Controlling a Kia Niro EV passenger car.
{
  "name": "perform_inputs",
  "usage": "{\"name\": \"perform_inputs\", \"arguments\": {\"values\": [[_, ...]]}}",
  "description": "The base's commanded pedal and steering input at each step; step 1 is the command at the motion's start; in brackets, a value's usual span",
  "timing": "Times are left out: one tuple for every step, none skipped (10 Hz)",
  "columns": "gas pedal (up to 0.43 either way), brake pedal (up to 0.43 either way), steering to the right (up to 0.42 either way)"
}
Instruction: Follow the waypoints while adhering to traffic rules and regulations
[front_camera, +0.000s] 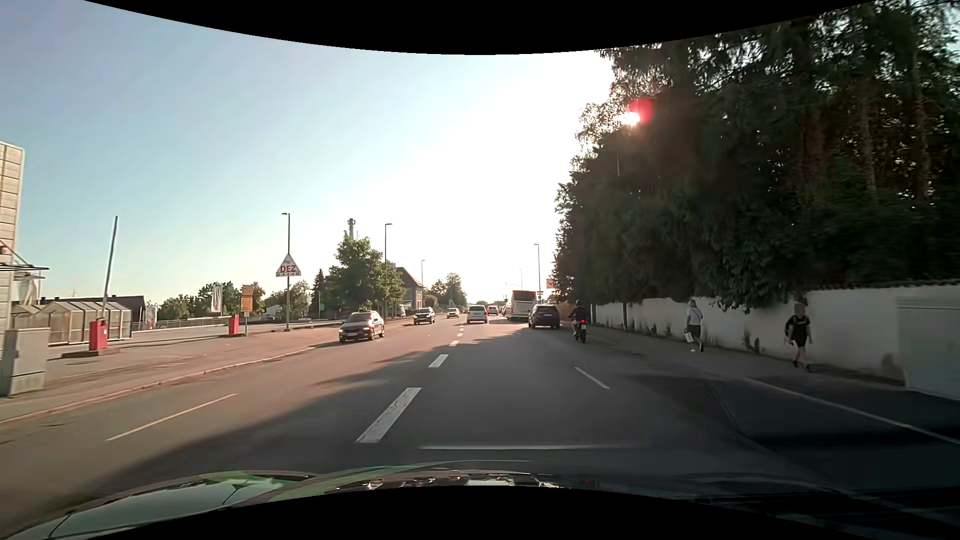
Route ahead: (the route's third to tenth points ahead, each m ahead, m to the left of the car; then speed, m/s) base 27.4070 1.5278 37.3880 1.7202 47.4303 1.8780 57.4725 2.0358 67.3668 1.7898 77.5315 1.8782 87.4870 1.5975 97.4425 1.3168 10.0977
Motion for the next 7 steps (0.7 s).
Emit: {"name": "perform_inputs", "arguments": {"values": [[0.118, 0.000, 0.000], [0.118, 0.000, -0.002], [0.118, 0.000, -0.003], [0.118, 0.000, -0.003], [0.118, 0.000, -0.003], [0.118, 0.000, -0.002], [0.118, 0.000, -0.003]]}}
